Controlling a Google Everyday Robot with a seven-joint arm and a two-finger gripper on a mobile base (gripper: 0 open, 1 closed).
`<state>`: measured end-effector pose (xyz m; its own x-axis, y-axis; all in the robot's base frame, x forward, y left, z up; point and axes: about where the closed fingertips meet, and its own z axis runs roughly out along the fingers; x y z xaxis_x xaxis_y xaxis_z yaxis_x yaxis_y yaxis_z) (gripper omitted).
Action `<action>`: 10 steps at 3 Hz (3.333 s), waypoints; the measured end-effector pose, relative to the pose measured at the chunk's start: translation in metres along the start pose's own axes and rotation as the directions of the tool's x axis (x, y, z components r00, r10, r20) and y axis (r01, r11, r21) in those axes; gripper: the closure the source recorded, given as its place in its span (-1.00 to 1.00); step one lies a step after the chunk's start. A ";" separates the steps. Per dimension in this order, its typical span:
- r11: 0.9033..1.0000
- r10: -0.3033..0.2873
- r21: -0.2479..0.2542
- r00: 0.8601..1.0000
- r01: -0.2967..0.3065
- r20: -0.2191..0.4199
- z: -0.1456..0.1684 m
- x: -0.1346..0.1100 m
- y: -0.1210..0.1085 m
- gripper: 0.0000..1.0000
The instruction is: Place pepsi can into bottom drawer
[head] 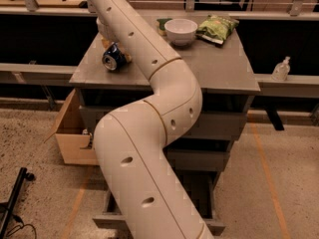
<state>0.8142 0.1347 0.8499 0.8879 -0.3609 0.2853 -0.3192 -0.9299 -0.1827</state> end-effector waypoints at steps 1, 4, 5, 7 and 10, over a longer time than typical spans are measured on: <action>0.995 -0.001 0.103 1.000 0.000 0.013 -0.034 0.014 0.017 1.00; 0.908 -0.072 0.402 0.989 0.120 -0.131 -0.188 0.005 0.078 1.00; 0.896 -0.099 0.423 0.990 0.132 -0.100 -0.182 -0.031 0.108 1.00; 0.916 -0.007 0.396 0.992 0.057 -0.125 -0.167 -0.090 0.166 1.00; 0.890 0.029 0.455 0.996 0.015 -0.089 -0.146 -0.156 0.178 1.00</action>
Offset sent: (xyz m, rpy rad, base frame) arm -0.1559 -0.0989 0.0725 0.2256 -0.0893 0.1706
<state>0.5710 0.0153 0.9101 0.8450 -0.3929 0.3628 -0.1206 -0.8009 -0.5865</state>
